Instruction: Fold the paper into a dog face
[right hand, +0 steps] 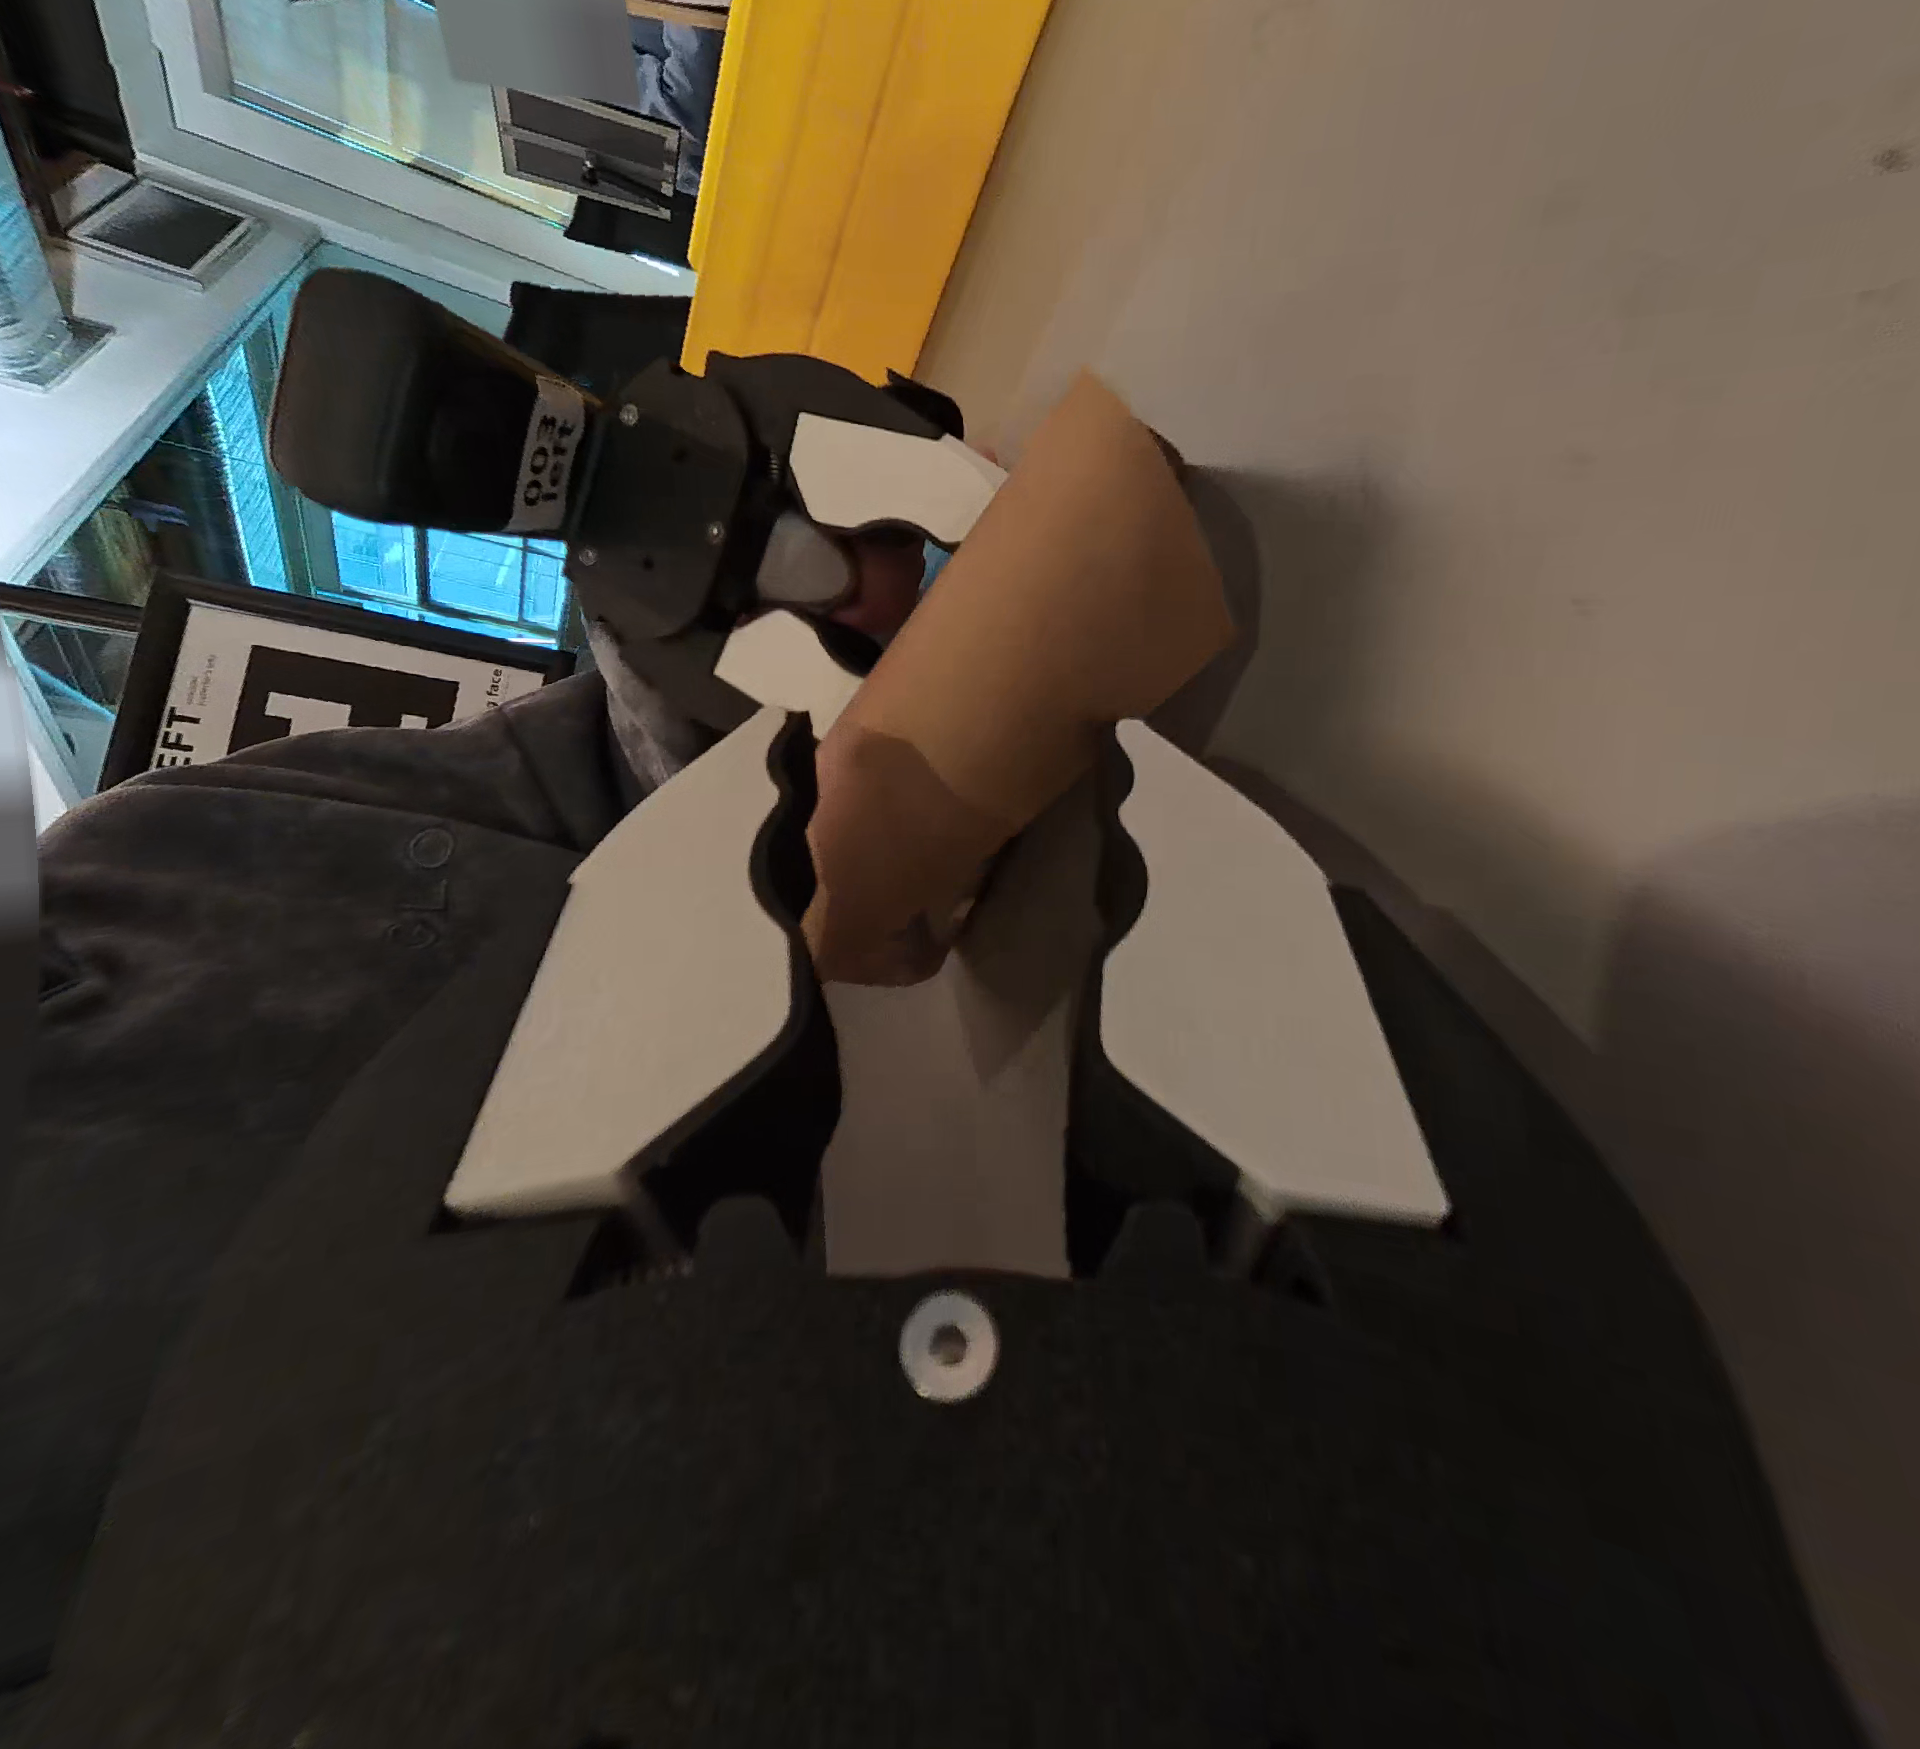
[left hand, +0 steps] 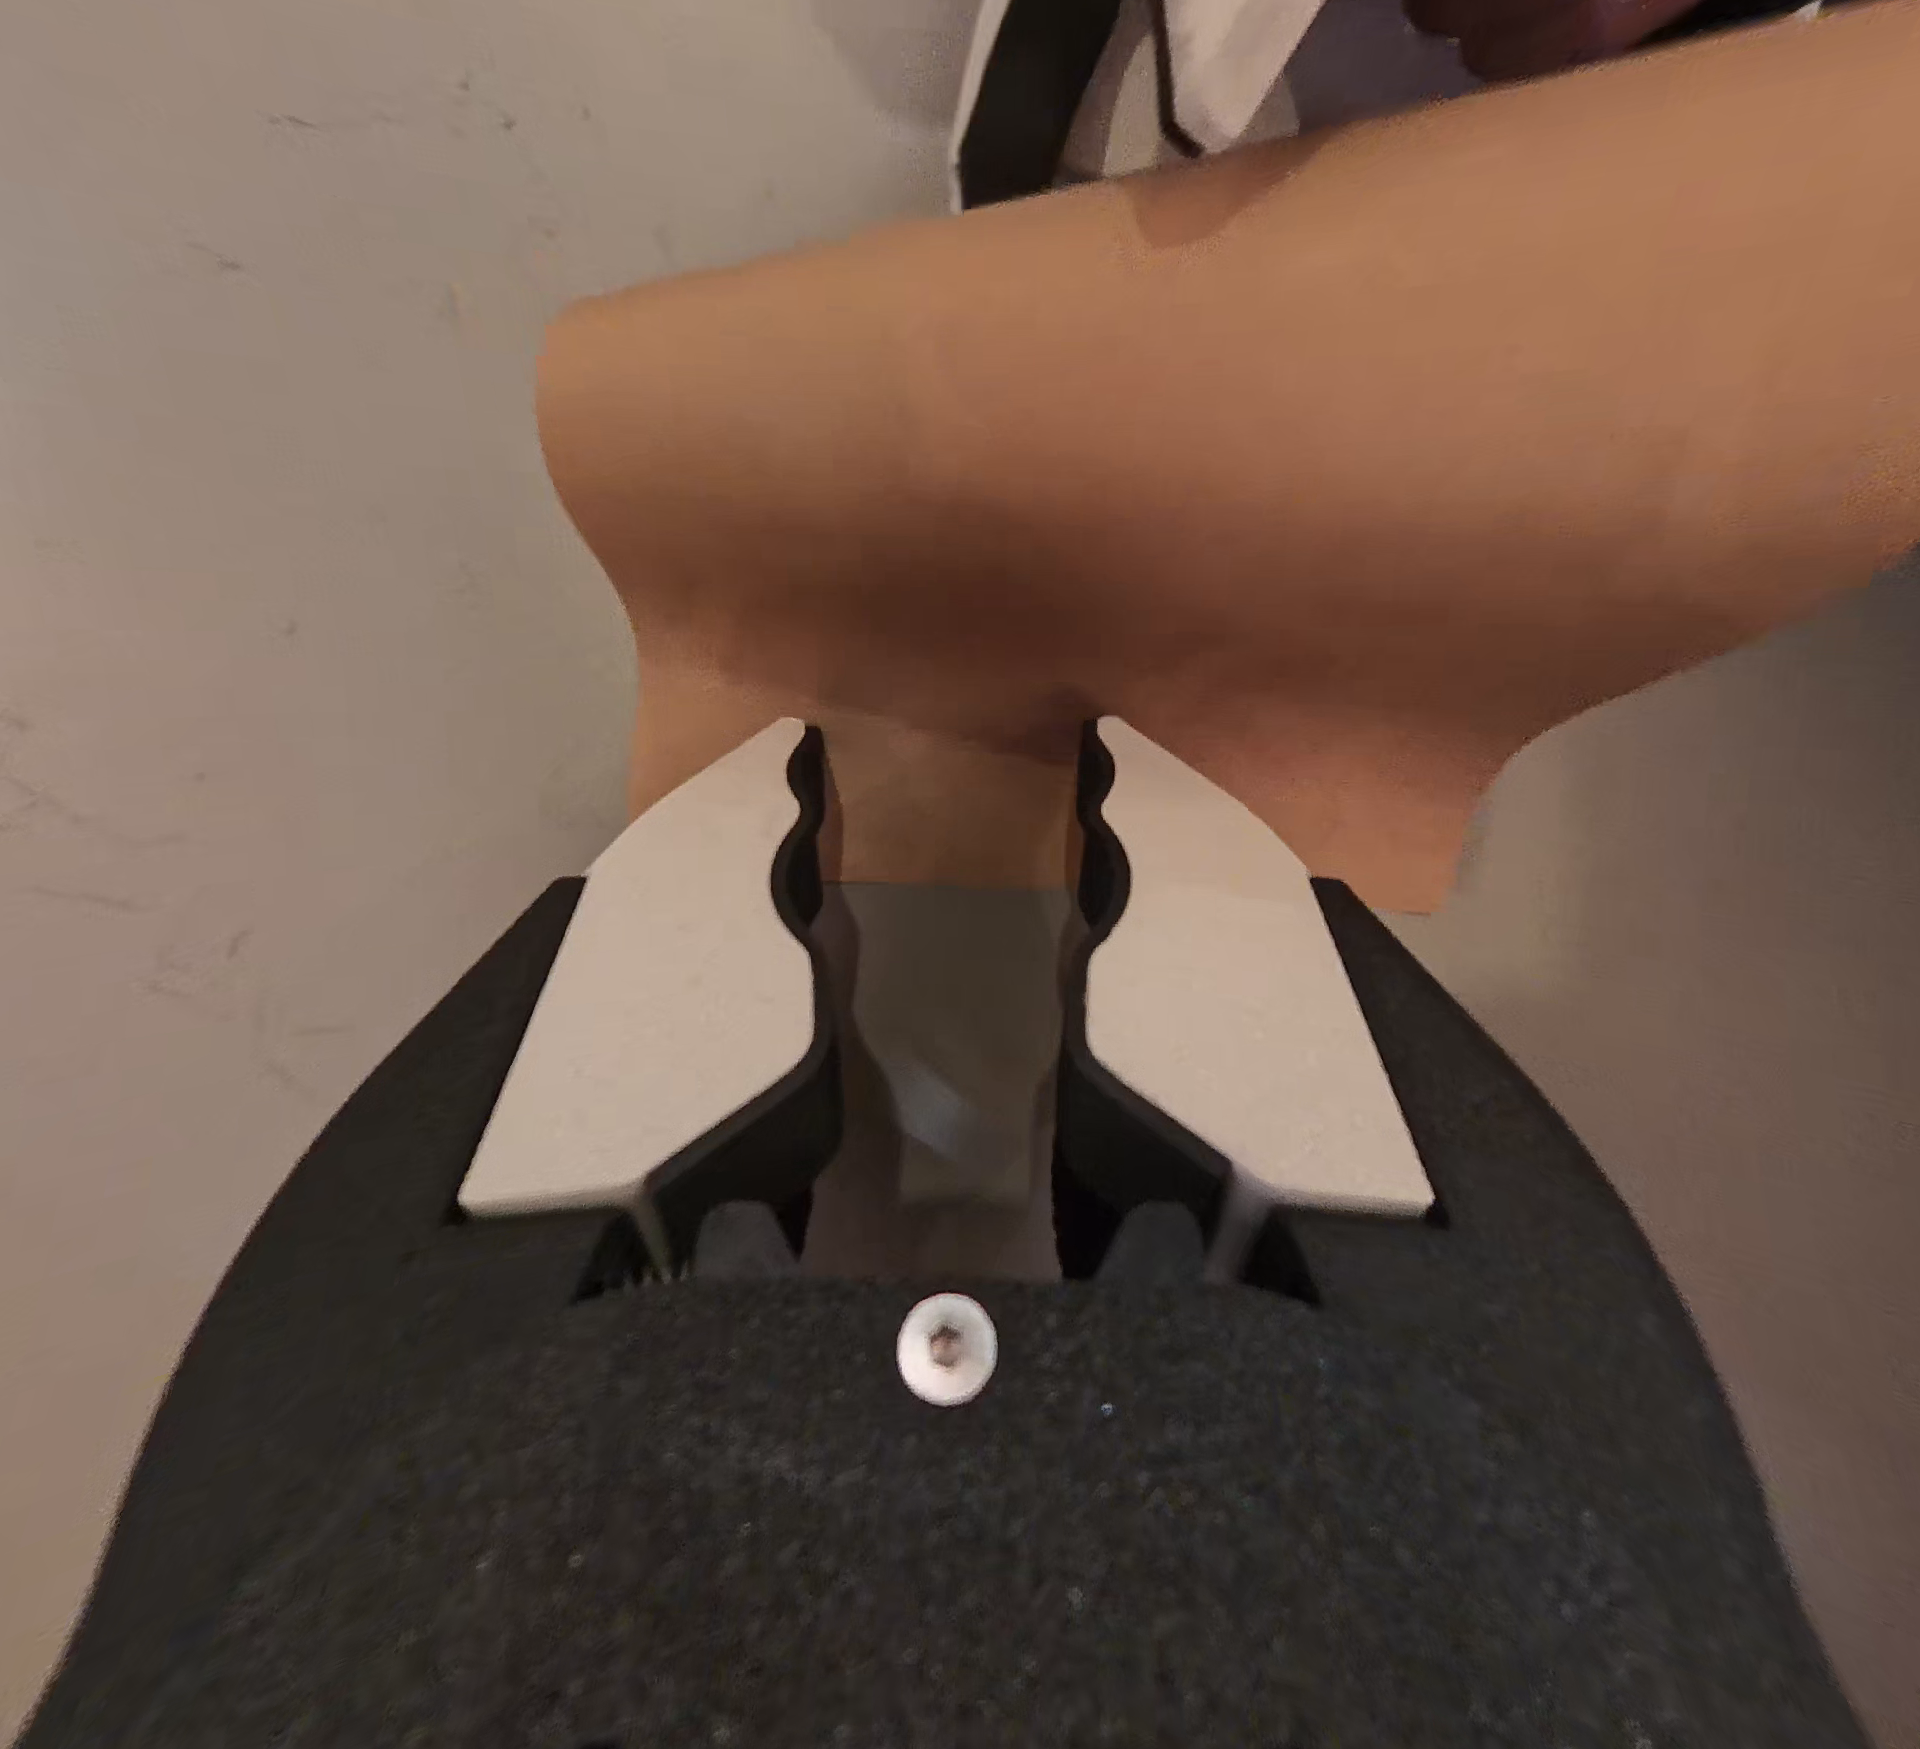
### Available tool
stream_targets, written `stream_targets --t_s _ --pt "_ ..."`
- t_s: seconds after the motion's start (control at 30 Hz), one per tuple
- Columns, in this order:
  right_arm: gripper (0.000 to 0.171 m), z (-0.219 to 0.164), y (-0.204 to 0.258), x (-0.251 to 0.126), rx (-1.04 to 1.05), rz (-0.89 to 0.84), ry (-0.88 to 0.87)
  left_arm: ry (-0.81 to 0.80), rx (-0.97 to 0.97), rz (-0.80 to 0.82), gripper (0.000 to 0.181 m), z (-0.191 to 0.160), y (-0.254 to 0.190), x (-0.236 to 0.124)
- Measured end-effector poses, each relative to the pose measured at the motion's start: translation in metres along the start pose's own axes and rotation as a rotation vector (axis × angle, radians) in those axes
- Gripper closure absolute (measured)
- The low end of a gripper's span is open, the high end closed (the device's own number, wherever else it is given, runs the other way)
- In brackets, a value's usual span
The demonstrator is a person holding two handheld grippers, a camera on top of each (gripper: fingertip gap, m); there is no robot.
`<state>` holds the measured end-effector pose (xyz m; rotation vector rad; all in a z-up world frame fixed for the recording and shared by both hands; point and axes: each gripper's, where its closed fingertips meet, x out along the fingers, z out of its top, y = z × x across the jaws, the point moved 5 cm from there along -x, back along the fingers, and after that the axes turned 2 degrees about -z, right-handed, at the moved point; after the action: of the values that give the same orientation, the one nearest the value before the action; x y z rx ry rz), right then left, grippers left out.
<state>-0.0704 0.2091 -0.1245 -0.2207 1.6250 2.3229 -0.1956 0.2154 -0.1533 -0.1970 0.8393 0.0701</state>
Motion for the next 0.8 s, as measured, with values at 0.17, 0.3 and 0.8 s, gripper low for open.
stream_targets --t_s 0.17,0.3,0.8 --pt "0.123 0.001 0.006 -0.012 0.019 0.055 -0.058 0.001 0.003 0.0 0.136 -0.001 0.0 -0.001" --pt "0.124 0.002 0.015 -0.012 0.028 0.143 -0.075 0.003 0.004 0.001 0.136 -0.001 0.0 -0.001" --pt "0.12 0.022 0.021 0.003 0.005 0.265 -0.201 0.012 0.011 0.016 0.136 -0.001 -0.001 -0.001"
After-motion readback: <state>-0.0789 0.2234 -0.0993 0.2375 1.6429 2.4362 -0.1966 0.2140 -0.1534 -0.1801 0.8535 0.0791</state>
